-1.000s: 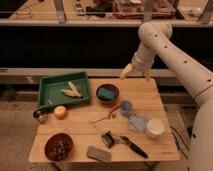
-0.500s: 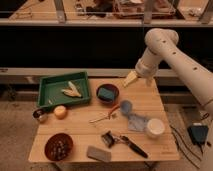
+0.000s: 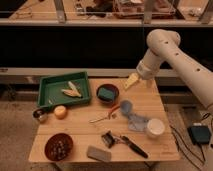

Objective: Place towel in plastic cup

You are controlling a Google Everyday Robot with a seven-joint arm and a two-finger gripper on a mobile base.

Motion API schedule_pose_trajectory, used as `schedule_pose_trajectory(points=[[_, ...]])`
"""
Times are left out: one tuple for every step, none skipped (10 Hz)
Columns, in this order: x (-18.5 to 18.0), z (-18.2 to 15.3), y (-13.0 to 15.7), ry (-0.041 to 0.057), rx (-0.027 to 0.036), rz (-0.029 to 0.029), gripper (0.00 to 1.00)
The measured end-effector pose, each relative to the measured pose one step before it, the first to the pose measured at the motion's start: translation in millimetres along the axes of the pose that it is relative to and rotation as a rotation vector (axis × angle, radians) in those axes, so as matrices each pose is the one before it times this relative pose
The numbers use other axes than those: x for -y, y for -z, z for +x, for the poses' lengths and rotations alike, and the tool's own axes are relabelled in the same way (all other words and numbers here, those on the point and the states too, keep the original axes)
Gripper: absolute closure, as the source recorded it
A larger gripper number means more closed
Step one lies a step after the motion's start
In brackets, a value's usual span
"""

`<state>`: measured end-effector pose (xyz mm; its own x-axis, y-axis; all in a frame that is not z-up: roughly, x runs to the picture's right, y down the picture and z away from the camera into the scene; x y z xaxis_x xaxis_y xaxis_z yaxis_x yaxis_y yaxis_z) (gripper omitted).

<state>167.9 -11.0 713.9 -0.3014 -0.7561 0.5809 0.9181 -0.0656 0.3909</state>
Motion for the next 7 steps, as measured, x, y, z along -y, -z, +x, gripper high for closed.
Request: schedule_pose_trajectory(points=[[0.2, -0.47, -0.48, 0.00016, 0.00054, 0.00101, 0.2], [-1.55, -1.08, -2.5, -0.01909, -0.00757, -0.01717, 0.2], [-2.47, -2.99, -7.3, -0.0275, -0.00853, -0.02491, 0.2], [-4.4, -6.43, -11.73, -0.01592, -0.01103, -0.01829, 0.2], [-2.43, -6.81, -10.4, -0.00589, -0.01465, -0.01825, 0.2], [-2.58, -9.08, -12.1, 0.00032, -0.01402, -0.0124, 0.2], [-6.16, -15.28, -19.56, 0.00383, -0.01803, -0.01283, 0.2]])
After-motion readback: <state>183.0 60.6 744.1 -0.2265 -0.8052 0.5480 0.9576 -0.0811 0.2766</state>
